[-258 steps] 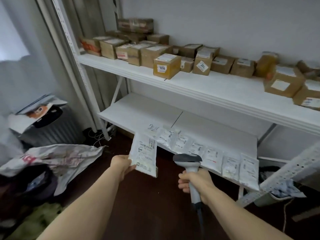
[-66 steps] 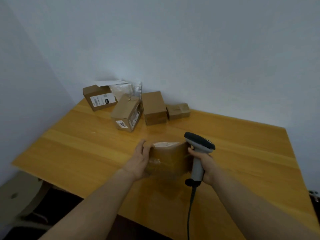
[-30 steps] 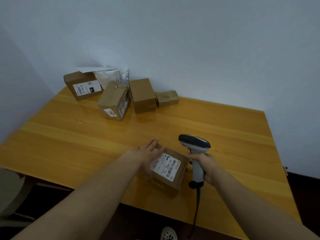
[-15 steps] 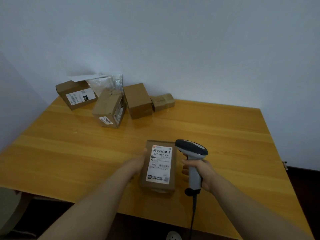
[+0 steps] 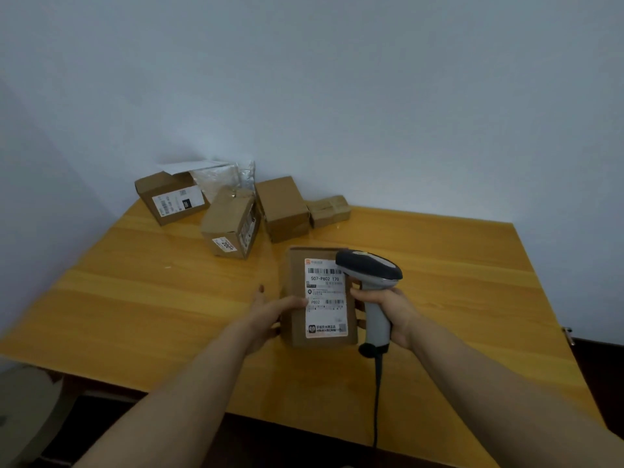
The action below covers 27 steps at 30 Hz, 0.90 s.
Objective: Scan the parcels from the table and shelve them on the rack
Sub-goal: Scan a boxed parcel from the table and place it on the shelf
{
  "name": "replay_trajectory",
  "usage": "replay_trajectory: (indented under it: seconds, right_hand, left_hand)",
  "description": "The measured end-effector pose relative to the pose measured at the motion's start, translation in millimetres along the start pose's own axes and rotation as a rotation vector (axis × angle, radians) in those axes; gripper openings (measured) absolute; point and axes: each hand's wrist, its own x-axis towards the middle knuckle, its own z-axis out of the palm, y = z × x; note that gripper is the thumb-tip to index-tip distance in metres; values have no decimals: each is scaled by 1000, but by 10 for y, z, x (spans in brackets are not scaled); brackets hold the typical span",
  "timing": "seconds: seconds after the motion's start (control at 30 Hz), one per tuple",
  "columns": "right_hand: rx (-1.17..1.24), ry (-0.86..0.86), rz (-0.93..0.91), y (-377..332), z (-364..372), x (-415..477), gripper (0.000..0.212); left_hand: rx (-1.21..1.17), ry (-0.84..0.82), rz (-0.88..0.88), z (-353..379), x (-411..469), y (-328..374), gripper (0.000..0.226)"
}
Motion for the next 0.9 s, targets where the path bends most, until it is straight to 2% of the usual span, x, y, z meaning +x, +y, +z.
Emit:
replay_trajectory:
  seconds: [0.07, 0.17, 0.23, 0.33, 0.57, 0.9]
  right_hand:
    - [-7, 5, -40, -81, 70, -38, 39]
    - [-63, -95, -42, -200, 180, -140, 24]
    - [-115, -112, -43, -262, 254, -189, 15]
    - [-132, -135, -58, -339, 358, -237, 11]
    - [-189, -193, -98, -451, 499, -307, 25]
    - [-203, -226, -92, -491, 642, -423, 23]
  left_hand:
    - [79, 46, 48, -107, -44, 180, 109]
    - [157, 131, 113, -227, -49, 392, 63]
    - [165, 192, 142, -303, -59, 486, 52]
    - [183, 248, 158, -420, -91, 569, 51]
    - [168, 278, 151, -653, -184, 603, 50]
    - [136, 311, 190, -799, -248, 591, 50]
